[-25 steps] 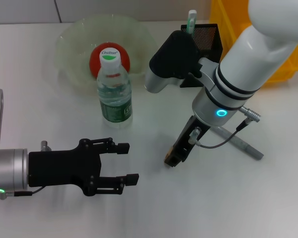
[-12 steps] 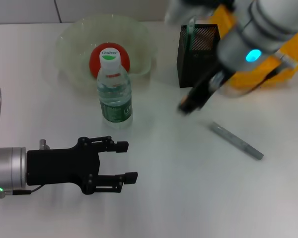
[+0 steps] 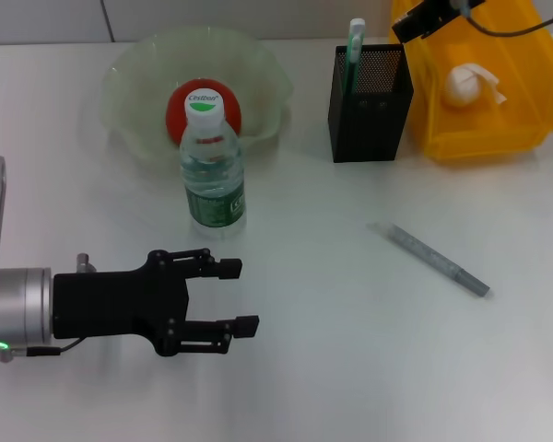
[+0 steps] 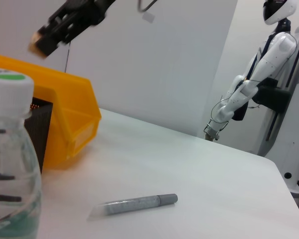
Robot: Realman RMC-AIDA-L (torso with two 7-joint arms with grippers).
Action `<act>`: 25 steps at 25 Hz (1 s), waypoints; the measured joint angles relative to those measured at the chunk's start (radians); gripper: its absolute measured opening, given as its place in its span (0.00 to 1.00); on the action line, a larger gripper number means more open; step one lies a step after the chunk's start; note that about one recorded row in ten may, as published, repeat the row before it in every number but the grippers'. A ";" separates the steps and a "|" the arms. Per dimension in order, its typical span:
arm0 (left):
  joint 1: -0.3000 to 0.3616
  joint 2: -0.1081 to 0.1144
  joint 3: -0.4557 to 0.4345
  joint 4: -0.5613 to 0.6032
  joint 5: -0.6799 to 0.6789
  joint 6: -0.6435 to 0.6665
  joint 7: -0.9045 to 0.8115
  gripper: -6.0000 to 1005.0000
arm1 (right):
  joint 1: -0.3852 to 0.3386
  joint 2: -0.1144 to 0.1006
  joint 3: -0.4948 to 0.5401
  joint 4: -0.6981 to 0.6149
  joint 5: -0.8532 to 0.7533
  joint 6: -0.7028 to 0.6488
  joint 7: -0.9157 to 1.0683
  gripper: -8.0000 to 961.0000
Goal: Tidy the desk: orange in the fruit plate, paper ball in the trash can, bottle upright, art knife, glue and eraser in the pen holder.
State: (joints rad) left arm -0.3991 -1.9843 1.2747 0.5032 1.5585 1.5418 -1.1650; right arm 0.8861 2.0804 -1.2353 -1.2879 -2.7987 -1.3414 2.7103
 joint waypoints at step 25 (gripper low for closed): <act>-0.017 0.007 -0.003 0.000 -0.003 -0.007 -0.024 0.78 | -0.036 0.002 -0.015 -0.133 0.121 -0.365 -0.121 0.64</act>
State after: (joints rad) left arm -0.4165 -1.9773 1.2719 0.5031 1.5554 1.5351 -1.1892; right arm 0.8504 2.0824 -1.2507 -1.4213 -2.6772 -1.7064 2.5897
